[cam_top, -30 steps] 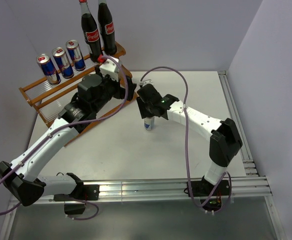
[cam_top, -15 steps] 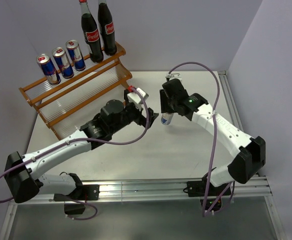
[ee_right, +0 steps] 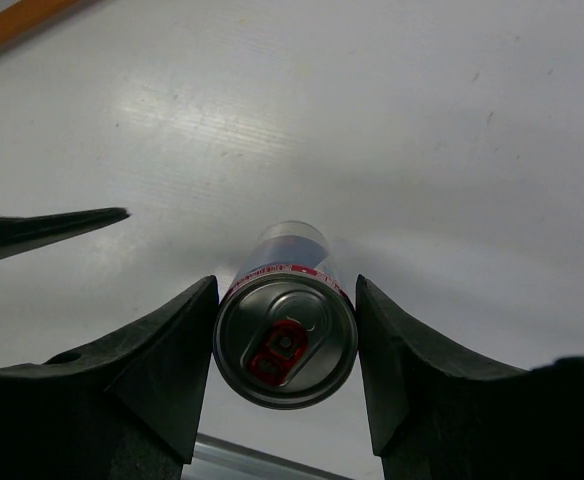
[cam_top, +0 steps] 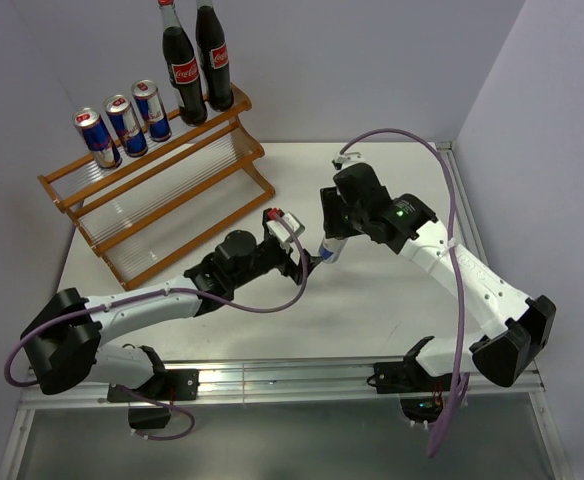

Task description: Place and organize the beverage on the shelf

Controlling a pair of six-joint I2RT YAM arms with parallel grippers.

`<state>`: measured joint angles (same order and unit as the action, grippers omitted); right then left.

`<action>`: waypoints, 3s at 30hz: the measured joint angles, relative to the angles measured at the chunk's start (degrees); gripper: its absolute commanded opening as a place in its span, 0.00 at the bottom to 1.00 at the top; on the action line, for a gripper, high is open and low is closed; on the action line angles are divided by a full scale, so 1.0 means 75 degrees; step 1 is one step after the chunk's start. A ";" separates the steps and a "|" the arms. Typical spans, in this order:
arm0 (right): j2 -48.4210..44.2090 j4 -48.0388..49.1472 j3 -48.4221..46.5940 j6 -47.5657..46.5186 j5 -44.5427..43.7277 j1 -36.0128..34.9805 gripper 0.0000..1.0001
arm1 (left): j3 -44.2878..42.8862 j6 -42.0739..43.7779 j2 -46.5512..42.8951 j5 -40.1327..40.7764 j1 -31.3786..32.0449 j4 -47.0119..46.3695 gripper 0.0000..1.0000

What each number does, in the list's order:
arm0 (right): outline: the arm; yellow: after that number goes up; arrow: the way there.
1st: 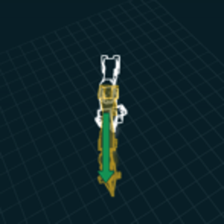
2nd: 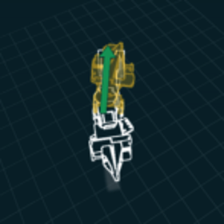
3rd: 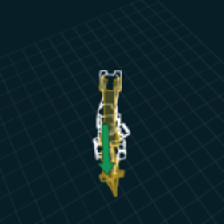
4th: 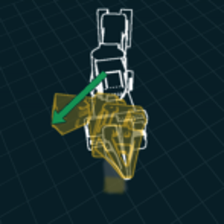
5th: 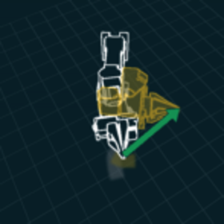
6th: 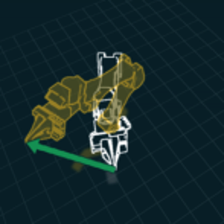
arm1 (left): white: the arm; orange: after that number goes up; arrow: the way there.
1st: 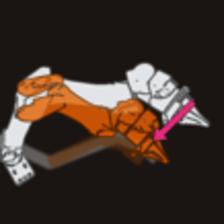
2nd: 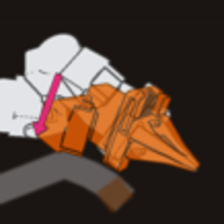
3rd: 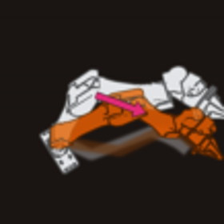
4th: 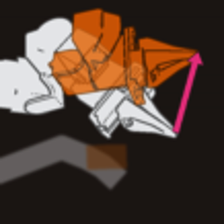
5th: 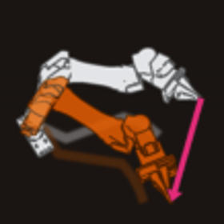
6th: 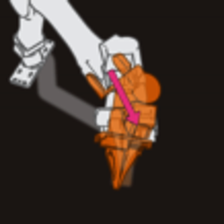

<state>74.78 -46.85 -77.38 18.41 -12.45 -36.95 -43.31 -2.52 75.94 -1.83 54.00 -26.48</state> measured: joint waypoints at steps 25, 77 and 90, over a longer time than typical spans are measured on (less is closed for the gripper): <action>0.0315 -0.0968 -0.1396 0.0367 -0.0711 -0.2107 0.25 | 0.0877 0.0723 0.0044 0.1547 0.0854 -0.1676 0.58; -0.2267 0.1250 0.1070 0.0635 0.1224 -0.0318 0.98 | -0.1970 -0.0912 -0.2384 0.6050 -0.2072 0.3363 0.00; -0.2250 0.1912 0.1547 0.0367 0.1565 -0.0213 0.98 | -0.3290 -0.0895 -0.2480 0.6219 -0.4476 0.4890 0.00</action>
<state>57.91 -32.51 -65.78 21.17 -0.71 -38.54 -67.99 -9.23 57.34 44.82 20.43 10.20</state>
